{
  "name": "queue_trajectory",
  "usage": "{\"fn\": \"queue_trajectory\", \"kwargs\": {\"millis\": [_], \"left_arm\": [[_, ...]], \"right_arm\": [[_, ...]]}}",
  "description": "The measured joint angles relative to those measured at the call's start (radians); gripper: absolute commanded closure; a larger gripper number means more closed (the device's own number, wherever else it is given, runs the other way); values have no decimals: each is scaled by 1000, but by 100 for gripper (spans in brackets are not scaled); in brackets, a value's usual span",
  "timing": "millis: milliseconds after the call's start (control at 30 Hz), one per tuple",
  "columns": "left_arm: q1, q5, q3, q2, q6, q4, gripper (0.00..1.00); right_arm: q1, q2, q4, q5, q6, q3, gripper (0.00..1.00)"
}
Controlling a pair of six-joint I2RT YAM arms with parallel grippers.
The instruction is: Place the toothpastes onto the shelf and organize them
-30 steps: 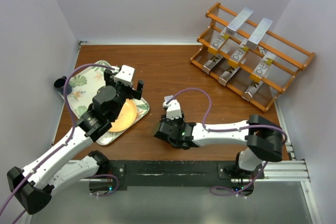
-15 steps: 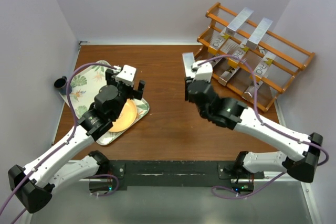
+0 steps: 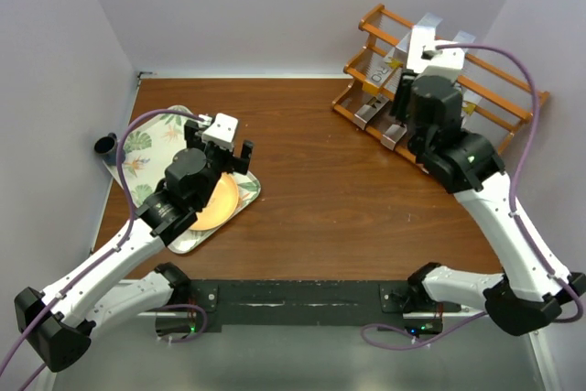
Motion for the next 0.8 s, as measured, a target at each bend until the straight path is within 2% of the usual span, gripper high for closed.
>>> {"fn": "queue_trajectory", "kwargs": {"millis": [200,567,800], "left_arm": [[0,8,0,0,0,0,2],[0,13,0,-34,-1,0,2],[0,23,0,-47,-1,0,2]], "right_arm": [[-222,63,-48,-60,0,102,79],[-586,192,-99,-277,48,183,76],[-721,275,-113,-343,88,182,74]]}}
